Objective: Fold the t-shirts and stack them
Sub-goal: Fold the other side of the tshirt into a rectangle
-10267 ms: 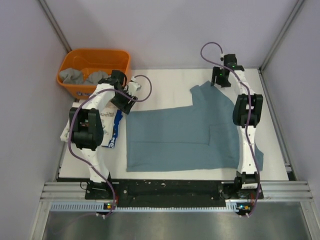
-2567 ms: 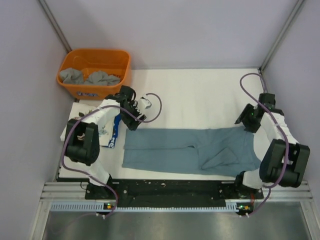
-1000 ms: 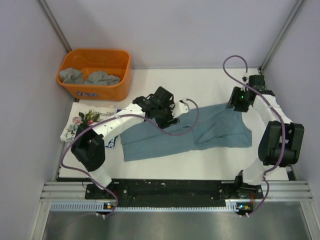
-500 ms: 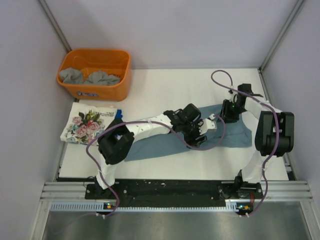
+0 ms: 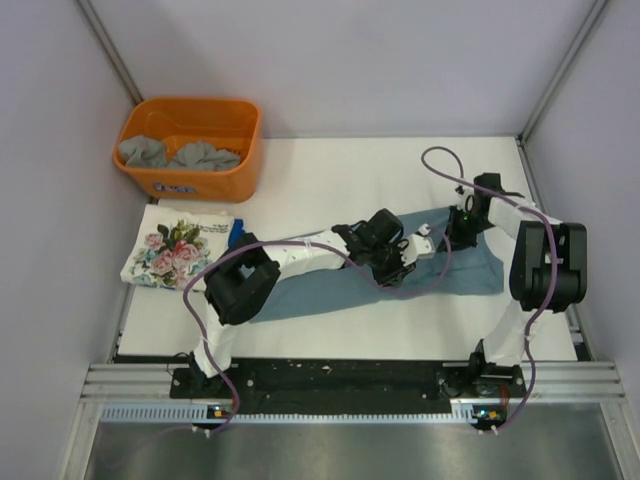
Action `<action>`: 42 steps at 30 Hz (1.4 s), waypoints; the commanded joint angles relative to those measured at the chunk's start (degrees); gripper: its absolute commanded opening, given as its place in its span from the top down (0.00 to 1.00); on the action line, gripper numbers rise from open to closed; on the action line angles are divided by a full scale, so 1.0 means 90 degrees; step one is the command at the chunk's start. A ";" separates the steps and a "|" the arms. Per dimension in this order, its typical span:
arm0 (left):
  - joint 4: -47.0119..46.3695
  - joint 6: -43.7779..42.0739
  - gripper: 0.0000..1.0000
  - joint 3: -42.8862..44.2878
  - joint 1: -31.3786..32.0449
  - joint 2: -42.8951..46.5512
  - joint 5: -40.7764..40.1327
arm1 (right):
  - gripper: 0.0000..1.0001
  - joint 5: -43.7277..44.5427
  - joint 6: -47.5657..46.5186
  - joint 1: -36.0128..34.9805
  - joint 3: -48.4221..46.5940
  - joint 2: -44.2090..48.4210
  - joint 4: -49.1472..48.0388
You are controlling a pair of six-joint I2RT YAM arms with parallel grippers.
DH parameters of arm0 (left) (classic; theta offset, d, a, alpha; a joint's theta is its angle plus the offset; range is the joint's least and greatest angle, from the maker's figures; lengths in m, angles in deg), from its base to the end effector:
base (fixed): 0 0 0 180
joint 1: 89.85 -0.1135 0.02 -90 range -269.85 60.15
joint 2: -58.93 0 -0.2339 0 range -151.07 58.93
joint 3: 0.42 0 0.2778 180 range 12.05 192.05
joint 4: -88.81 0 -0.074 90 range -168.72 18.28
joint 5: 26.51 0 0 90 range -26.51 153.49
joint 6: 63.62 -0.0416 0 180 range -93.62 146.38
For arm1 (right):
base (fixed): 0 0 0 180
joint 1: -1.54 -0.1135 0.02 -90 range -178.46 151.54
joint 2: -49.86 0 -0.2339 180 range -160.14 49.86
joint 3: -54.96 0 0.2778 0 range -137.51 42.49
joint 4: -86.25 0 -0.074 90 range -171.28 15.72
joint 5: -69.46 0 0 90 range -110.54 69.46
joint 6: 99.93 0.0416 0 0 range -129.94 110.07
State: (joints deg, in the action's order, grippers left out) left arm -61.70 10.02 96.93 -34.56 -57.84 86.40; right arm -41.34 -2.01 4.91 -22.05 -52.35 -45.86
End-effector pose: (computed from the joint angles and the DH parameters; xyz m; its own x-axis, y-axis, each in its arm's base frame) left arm 0.2493 -0.3883 0.1453 -0.1575 0.6830 -0.7133 0.9872 0.1269 -0.0964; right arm 0.3539 -0.0060 0.1158 -0.9526 0.1851 -0.2413 0.0839 0.9226 0.3766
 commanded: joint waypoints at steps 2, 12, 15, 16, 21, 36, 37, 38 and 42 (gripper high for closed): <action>-0.0084 0.0020 0.75 -0.0095 0.0009 -0.0053 0.0568 | 1.00 0.0317 -0.0002 -0.0033 0.0002 0.0360 -0.0088; 0.0024 -0.0017 1.00 0.0470 -0.0117 -0.0062 -0.0611 | 1.00 0.0885 0.0340 0.0220 0.0656 0.1551 -0.0672; -0.0045 -0.0135 1.00 0.0627 -0.0215 -0.0111 -0.0807 | 1.00 0.0652 0.0535 0.0435 0.0939 0.1815 -0.1130; -0.0074 -0.0164 1.00 0.0676 -0.0225 -0.0131 -0.0837 | 1.00 0.0477 0.0613 0.0532 0.1027 0.1874 -0.1268; -0.0064 -0.0204 1.00 0.0998 -0.0284 -0.0287 -0.0808 | 1.00 0.0152 0.0809 0.0738 0.1301 0.1914 -0.1709; -0.0865 -0.0321 1.00 0.1652 -0.0645 -0.0912 -0.2057 | 1.00 0.0103 0.1268 0.0884 0.1926 0.1621 -0.3252; -0.0894 -0.0321 1.00 0.1691 -0.0674 -0.0951 -0.2087 | 1.00 0.0113 0.1258 0.0885 0.1936 0.1572 -0.3291; -0.0914 -0.0340 1.00 0.1711 -0.0694 -0.0990 -0.2087 | 1.00 0.0104 0.1258 0.0885 0.1926 0.1524 -0.3291; -0.0643 -0.0234 1.00 0.1876 -0.0752 -0.1107 -0.1709 | 1.00 0.0221 0.1297 0.0894 0.1955 0.1465 -0.3350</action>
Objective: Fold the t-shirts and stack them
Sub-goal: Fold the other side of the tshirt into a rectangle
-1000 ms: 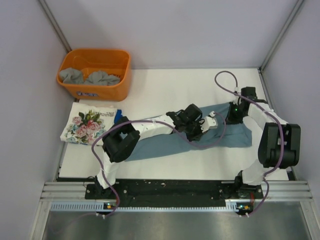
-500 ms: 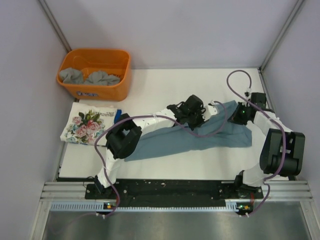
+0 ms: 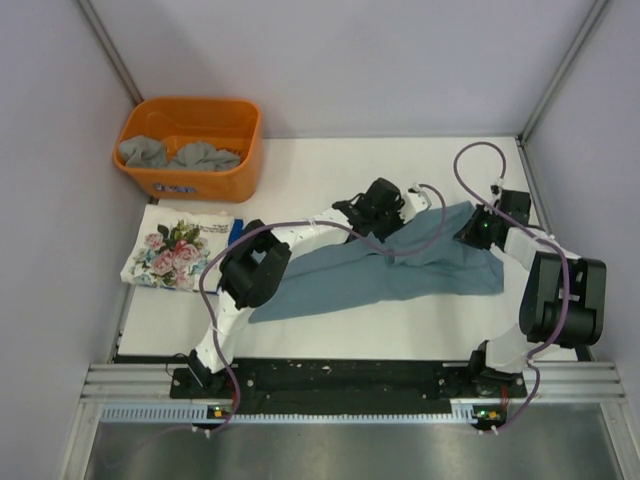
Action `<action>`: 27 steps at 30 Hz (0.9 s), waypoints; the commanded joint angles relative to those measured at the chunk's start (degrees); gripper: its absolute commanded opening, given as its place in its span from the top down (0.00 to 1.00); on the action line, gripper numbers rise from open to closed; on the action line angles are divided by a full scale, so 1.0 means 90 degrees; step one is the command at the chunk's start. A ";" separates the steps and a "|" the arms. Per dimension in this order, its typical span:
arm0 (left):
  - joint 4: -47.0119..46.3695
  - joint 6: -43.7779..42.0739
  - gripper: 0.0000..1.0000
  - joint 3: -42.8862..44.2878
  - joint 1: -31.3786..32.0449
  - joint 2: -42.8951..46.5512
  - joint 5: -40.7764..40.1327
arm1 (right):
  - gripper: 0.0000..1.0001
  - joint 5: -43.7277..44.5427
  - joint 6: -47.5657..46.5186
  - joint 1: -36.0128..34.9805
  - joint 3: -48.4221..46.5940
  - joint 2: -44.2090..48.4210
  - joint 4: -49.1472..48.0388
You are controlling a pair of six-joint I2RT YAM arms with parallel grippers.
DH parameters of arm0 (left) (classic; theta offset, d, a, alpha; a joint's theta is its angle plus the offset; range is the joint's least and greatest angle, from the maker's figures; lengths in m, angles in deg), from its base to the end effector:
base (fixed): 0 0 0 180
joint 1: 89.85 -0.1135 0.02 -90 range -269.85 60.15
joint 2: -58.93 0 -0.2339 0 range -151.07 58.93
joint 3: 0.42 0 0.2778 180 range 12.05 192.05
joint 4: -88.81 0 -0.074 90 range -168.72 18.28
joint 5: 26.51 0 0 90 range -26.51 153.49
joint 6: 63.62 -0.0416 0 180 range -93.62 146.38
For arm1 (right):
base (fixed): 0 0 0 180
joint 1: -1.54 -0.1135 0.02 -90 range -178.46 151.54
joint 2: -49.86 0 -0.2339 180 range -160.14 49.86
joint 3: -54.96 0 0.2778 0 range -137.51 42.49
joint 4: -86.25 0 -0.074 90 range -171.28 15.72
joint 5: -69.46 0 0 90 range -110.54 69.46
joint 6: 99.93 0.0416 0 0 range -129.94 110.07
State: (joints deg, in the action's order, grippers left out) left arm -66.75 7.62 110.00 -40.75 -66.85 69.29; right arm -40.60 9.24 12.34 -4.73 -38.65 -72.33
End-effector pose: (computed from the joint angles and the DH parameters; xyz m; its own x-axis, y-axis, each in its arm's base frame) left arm 0.3329 -0.3907 0.1558 -0.1387 0.6487 -0.7483 0.8950 0.4056 0.1858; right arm 0.3265 -0.0478 0.1265 -0.7262 0.4525 -0.5175 0.2107 0.8631 0.4591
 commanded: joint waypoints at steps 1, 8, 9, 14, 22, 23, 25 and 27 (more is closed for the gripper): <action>0.0268 0.0140 1.00 0.0570 -0.0104 -0.0107 0.0640 | 1.00 0.0129 0.0037 0.0078 0.0032 -0.0058 -0.0428; 0.1093 0.1517 0.27 0.1070 -0.0319 -0.0048 0.3182 | 1.00 0.0080 0.0008 0.0078 0.0052 -0.0039 -0.0370; 0.1005 0.1702 0.26 0.1041 -0.0319 -0.0106 0.3164 | 1.00 0.0080 0.0008 0.0078 0.0042 -0.0039 -0.0369; 0.0751 0.1705 0.26 0.0748 -0.0309 -0.0302 0.1994 | 1.00 0.0089 -0.0002 0.0078 0.0052 -0.0029 -0.0350; 0.0351 0.1217 0.52 0.0211 -0.0261 -0.0341 0.1924 | 1.00 0.0236 -0.0012 0.0078 -0.0036 -0.0019 -0.0370; 0.0292 0.1138 0.55 0.0123 -0.0241 -0.0341 0.1885 | 1.00 0.0313 -0.0012 0.0078 -0.0046 -0.0029 -0.0350; 0.0185 0.0914 0.56 -0.0014 -0.0192 -0.0351 0.1613 | 0.98 0.0518 -0.0012 0.0078 -0.0104 -0.0077 -0.0234; 0.0097 0.0709 0.56 -0.0092 -0.0163 -0.0361 0.1300 | 0.94 0.0801 -0.0080 0.0088 -0.0212 -0.0136 -0.0068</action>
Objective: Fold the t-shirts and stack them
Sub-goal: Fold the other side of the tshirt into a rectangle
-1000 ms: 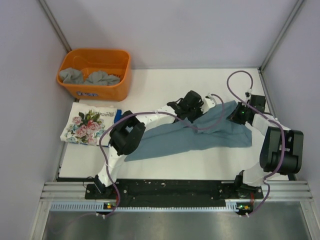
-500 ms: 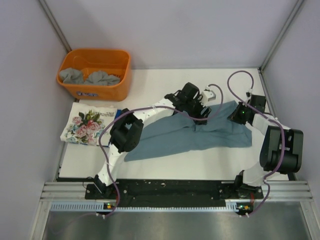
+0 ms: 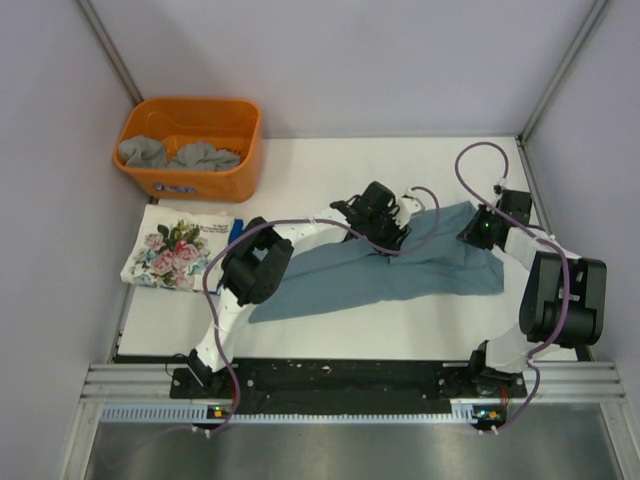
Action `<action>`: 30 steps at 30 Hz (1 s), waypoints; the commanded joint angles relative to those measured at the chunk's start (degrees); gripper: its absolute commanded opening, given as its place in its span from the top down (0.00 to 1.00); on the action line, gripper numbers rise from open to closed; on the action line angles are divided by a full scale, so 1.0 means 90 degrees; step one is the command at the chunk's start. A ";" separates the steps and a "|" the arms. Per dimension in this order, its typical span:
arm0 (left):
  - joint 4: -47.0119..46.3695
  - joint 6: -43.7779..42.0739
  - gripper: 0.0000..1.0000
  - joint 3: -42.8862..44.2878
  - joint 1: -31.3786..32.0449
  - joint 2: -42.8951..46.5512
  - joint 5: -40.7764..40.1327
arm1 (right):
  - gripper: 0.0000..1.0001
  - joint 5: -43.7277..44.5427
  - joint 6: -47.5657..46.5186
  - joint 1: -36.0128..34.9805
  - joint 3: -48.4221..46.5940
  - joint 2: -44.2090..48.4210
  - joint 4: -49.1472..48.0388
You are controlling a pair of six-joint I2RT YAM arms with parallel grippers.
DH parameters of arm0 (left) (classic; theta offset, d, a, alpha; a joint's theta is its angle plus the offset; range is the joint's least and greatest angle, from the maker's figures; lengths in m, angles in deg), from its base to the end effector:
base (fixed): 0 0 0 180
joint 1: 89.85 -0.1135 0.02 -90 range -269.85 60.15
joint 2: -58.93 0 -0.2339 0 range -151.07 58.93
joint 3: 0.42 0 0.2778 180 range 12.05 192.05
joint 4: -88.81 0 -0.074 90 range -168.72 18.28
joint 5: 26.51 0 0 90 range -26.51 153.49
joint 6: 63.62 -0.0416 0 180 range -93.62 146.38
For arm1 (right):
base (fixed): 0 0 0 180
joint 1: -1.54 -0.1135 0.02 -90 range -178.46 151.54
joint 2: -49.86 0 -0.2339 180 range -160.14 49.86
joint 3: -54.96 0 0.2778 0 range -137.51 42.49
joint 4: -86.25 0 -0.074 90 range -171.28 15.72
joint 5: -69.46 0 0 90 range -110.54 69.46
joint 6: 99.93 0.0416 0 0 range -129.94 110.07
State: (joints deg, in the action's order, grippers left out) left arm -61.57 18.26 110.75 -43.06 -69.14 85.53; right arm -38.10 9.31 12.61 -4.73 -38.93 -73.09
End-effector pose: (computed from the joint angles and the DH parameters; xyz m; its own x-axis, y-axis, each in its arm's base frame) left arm 0.3361 -0.3806 0.1352 -0.3714 0.5866 -0.7197 0.9140 0.3673 -0.1724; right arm 0.3275 -0.0513 0.1255 -0.7100 0.4590 -0.5340 0.2391 0.8704 0.4303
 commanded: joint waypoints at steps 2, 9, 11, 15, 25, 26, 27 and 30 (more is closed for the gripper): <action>-0.0509 -0.0698 0.52 -0.0214 0.0134 -0.0096 -0.0729 | 0.92 0.0875 -0.0214 0.0069 -0.0358 -0.0173 0.0261; -0.0226 -0.0982 0.35 0.0009 0.0231 -0.0028 -0.0799 | 0.69 0.1315 -0.0381 0.0050 -0.0769 0.0177 0.0974; 0.0056 -0.1060 0.33 0.0311 0.0231 -0.0008 -0.0838 | 0.68 0.1647 -0.0439 -0.0087 -0.0759 0.0548 0.1199; 0.0866 -0.1188 0.28 0.0995 0.0231 0.0089 -0.0507 | 0.78 0.1922 -0.0469 -0.0643 -0.0516 0.1251 0.1317; 0.0450 -0.0524 0.72 0.0588 0.0280 0.0041 0.0296 | 1.00 0.0507 0.0429 -0.0752 0.0110 0.0609 0.0849; 0.0226 -0.0475 0.73 0.0355 0.0280 0.0041 0.0218 | 1.00 0.0429 0.0507 -0.0645 0.0168 0.0511 0.0771; 0.0079 -0.0417 0.73 0.0149 0.0280 0.0031 0.0149 | 1.00 0.0331 0.0576 -0.0518 0.0246 0.0443 0.0722; -0.0244 -0.0348 0.72 -0.0291 0.0280 0.0012 -0.0065 | 1.00 0.0300 0.0616 -0.0206 0.0442 0.0208 0.0682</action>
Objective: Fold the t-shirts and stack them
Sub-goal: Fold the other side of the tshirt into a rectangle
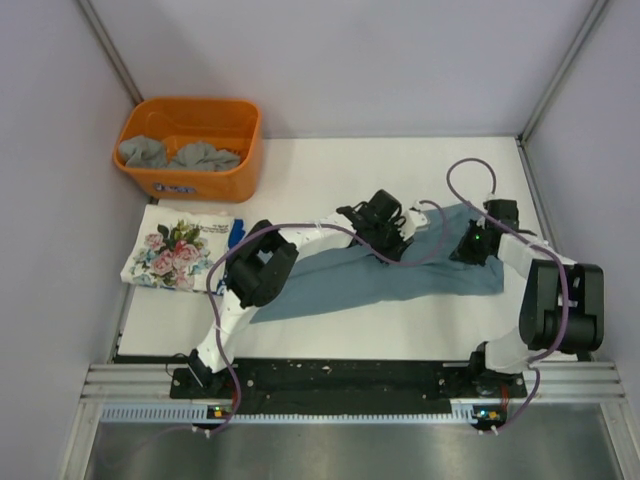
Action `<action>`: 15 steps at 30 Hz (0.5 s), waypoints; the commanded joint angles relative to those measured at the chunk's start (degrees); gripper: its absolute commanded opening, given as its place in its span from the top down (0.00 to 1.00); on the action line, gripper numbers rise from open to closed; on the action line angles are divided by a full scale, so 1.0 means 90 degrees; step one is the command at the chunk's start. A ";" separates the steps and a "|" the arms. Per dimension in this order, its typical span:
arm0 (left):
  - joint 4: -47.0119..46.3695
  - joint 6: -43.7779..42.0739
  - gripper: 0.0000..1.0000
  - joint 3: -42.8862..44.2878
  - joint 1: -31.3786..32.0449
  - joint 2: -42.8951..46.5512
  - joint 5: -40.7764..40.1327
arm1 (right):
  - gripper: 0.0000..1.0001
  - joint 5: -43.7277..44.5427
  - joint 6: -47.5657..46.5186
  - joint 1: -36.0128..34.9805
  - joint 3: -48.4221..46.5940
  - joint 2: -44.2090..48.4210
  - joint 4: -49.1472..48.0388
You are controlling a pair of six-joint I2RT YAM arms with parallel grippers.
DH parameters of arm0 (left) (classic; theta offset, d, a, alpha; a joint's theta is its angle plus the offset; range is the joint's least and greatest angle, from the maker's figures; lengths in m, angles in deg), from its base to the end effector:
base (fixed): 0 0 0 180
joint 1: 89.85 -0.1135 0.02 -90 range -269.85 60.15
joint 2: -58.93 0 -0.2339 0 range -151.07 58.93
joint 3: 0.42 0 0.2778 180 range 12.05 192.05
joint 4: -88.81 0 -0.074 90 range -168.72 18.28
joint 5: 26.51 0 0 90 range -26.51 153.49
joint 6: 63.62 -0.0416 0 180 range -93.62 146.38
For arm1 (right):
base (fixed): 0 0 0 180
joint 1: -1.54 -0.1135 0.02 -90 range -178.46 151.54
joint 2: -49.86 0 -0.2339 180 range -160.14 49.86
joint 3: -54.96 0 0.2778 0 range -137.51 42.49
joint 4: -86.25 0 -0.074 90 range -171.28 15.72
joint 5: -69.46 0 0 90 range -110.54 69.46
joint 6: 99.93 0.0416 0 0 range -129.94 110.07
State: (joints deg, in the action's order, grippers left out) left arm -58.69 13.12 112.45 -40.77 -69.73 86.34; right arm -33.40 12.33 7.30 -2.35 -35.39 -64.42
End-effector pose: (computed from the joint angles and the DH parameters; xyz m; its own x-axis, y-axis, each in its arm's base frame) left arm 0.3207 -0.3946 0.1367 -0.2774 0.6427 -0.7141 0.9546 0.2681 -0.1295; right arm 0.3074 -0.0217 0.1201 -0.7829 0.4502 -0.4295 0.2968 0.8769 0.3781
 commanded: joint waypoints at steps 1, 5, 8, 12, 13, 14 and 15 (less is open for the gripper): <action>-0.0633 0.0281 0.72 -0.0549 0.0016 0.0058 -0.0292 | 1.00 -0.0144 0.0280 0.0453 0.0235 -0.0234 -0.0282; -0.0527 0.0175 0.72 -0.0462 0.0025 0.0057 -0.0372 | 1.00 0.0013 0.0261 0.0717 0.0412 -0.0244 -0.0262; -0.0206 -0.0020 0.72 -0.0355 0.0025 0.0116 -0.0176 | 1.00 0.0266 0.0173 0.0795 0.0334 -0.0118 -0.0097; 0.0254 -0.0294 0.70 -0.0102 0.0025 0.0330 0.0019 | 1.00 0.0744 0.0046 0.0796 0.0013 0.0214 0.0283; 0.0371 -0.0362 0.68 -0.0004 0.0016 0.0389 0.0078 | 1.00 0.0852 0.0007 0.0796 -0.0076 0.0331 0.0410; 0.0507 -0.0460 0.66 0.0122 0.0025 0.0476 0.0194 | 1.00 0.0979 -0.0032 0.0796 -0.0163 0.0448 0.0508; 0.0702 -0.0538 0.62 0.0259 0.0025 0.0535 0.0331 | 1.00 0.1115 -0.0032 0.0796 -0.0251 0.0575 0.0625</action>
State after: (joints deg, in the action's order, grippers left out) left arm -58.95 12.01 110.29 -40.57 -69.82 85.81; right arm -31.74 14.05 13.33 -0.25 -35.17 -63.23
